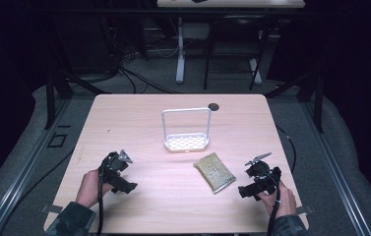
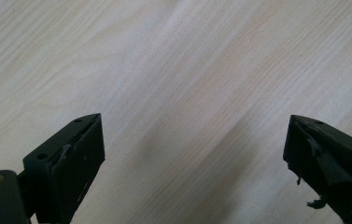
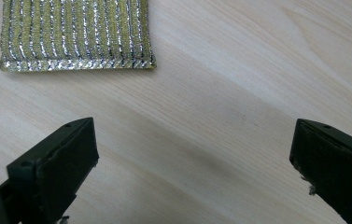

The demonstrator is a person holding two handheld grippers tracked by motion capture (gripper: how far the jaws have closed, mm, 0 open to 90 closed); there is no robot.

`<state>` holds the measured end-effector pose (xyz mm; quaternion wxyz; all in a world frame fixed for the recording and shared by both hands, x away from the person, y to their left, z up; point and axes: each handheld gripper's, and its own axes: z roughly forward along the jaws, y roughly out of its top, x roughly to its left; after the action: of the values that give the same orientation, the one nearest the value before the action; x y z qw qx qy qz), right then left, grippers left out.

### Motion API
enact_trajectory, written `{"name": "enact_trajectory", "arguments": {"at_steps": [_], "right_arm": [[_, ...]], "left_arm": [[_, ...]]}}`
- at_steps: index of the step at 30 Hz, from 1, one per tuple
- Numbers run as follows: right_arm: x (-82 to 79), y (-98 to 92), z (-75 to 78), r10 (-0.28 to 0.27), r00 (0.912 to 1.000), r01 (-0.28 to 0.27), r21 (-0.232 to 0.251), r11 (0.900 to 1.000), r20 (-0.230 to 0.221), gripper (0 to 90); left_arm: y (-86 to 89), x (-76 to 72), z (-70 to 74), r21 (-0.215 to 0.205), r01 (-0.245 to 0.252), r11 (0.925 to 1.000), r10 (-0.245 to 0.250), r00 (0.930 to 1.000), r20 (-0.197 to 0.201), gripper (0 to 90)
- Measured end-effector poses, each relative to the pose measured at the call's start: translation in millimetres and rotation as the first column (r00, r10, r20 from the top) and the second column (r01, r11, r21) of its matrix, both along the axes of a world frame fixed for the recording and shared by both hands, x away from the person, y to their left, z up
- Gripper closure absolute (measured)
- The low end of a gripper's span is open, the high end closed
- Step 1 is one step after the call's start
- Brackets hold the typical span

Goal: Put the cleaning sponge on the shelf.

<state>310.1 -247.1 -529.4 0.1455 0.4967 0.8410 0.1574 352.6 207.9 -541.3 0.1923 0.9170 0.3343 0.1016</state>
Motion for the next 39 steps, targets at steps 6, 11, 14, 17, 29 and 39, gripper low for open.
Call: {"name": "enact_trajectory", "arguments": {"at_steps": [6, 11, 14, 17, 29, 39], "right_arm": [[-0.7, 3.4, 0.4, 0.013, 0.9999, -0.013, -0.001, 1.000, 0.001, 0.6], [-1.6, 8.5, -0.3, 0.039, 0.9988, -0.039, -0.001, 0.999, 0.031, 0.0], [-1.7, 12.3, -0.9, 0.054, 0.9981, -0.053, -0.001, 0.999, 0.030, 0.0], [-1.3, 20.0, -1.9, 0.083, 0.9962, -0.083, 0.009, 0.996, 0.026, 0.0], [5.2, 36.2, -3.6, 0.140, 0.9895, -0.141, 0.016, 0.990, 0.036, 0.0], [10.3, 45.8, -4.4, 0.155, 0.9869, -0.157, 0.046, 0.987, 0.047, 0.0]], "left_arm": [[-0.6, 0.1, -1.0, 0.014, 0.001, 0.9999, -0.001, 1.0000, 0.000, 5.0], [-1.5, 0.4, -1.5, 0.029, 0.004, 0.9996, -0.004, 1.0000, 0.000, 3.2], [-2.1, 1.0, -1.8, 0.037, 0.007, 0.9993, -0.007, 1.0000, 0.002, 3.3], [-3.0, 0.8, -2.3, 0.034, 0.009, 0.9994, -0.009, 1.0000, -0.002, 3.3], [-2.0, 0.8, -1.7, 0.034, 0.010, 0.9994, -0.010, 1.0000, 0.002, 3.2], [-3.7, 1.1, -2.7, 0.038, 0.014, 0.9992, -0.014, 0.9999, -0.004, 3.3]]}}
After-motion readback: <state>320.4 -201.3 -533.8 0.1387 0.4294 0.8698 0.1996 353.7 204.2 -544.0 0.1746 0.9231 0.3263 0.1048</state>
